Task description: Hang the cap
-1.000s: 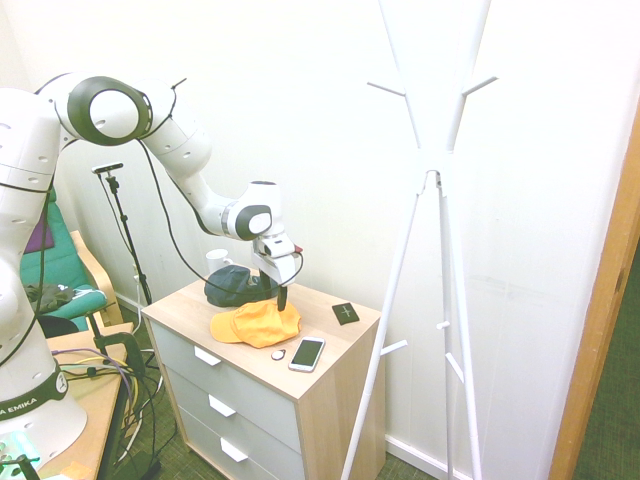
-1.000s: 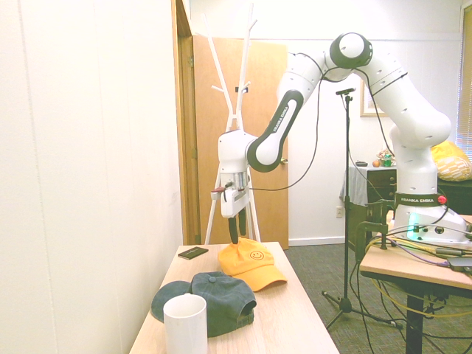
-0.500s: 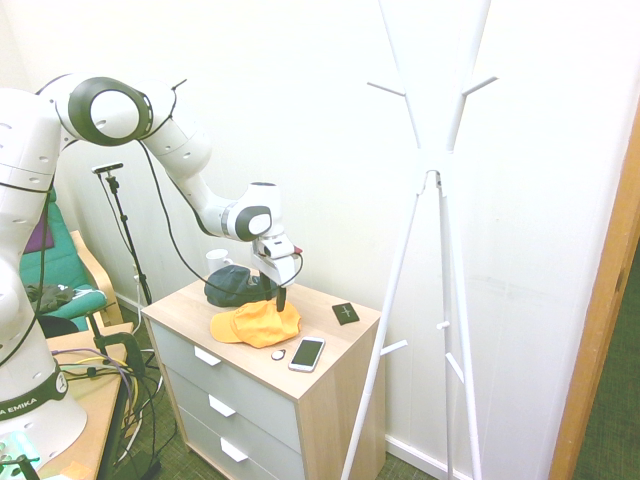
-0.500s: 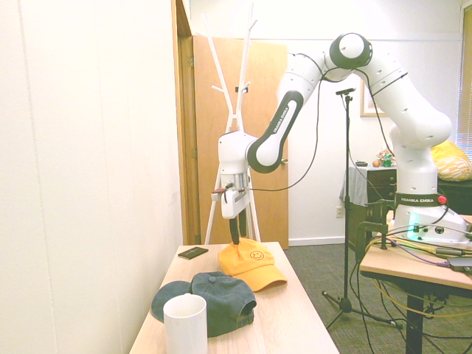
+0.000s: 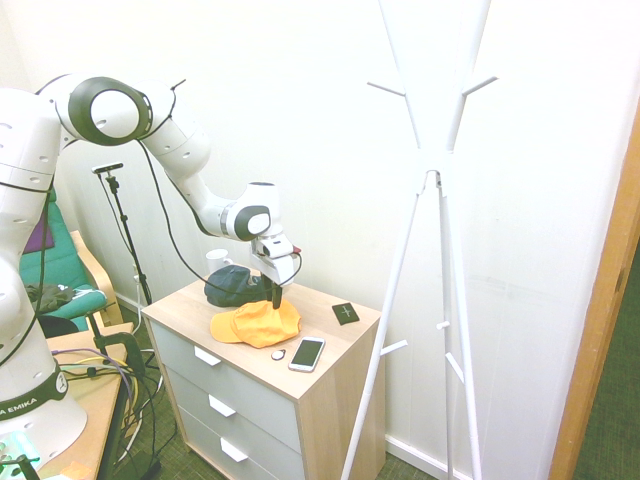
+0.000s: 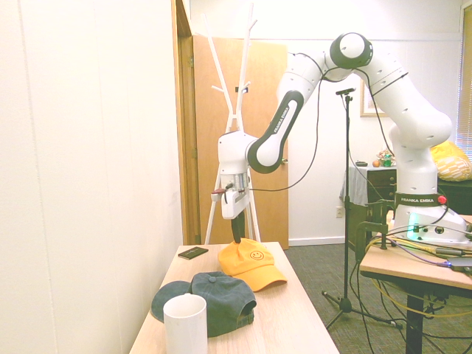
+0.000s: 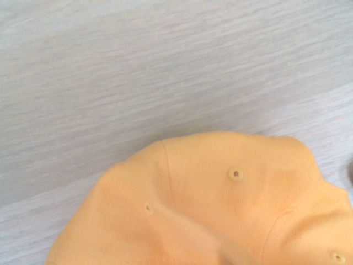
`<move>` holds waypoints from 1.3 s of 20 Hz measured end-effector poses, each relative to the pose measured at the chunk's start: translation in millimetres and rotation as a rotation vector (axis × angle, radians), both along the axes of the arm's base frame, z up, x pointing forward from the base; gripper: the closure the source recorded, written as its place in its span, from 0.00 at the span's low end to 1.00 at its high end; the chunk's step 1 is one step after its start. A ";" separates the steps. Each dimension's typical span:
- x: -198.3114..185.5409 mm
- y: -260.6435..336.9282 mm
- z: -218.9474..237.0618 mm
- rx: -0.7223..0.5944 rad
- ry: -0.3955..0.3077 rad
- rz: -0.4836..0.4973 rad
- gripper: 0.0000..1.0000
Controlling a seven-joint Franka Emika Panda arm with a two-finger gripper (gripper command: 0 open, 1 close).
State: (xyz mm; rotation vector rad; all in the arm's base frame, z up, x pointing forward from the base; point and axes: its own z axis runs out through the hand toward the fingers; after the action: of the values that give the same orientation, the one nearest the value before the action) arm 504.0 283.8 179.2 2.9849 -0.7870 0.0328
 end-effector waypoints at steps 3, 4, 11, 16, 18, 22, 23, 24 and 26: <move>0.0 -0.1 0.0 0.000 0.000 0.000 1.00; 0.1 -0.3 0.0 0.000 0.000 0.000 1.00; 2.2 -5.5 0.3 -0.012 0.003 -0.006 1.00; -1.6 -7.3 37.0 -0.189 -0.011 0.100 1.00; -5.8 -0.6 65.2 -0.268 -0.043 0.139 1.00; -6.6 -1.7 106.3 -0.477 -0.109 0.191 1.00; -3.5 -4.2 115.3 -0.522 -0.130 0.200 1.00; 0.8 -7.9 124.2 -0.571 -0.154 0.210 1.00; 11.8 -18.5 143.9 -0.663 -0.200 0.220 1.00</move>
State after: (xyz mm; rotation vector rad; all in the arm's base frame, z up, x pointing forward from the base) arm 515.8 265.3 323.1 2.4296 -0.3515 0.5015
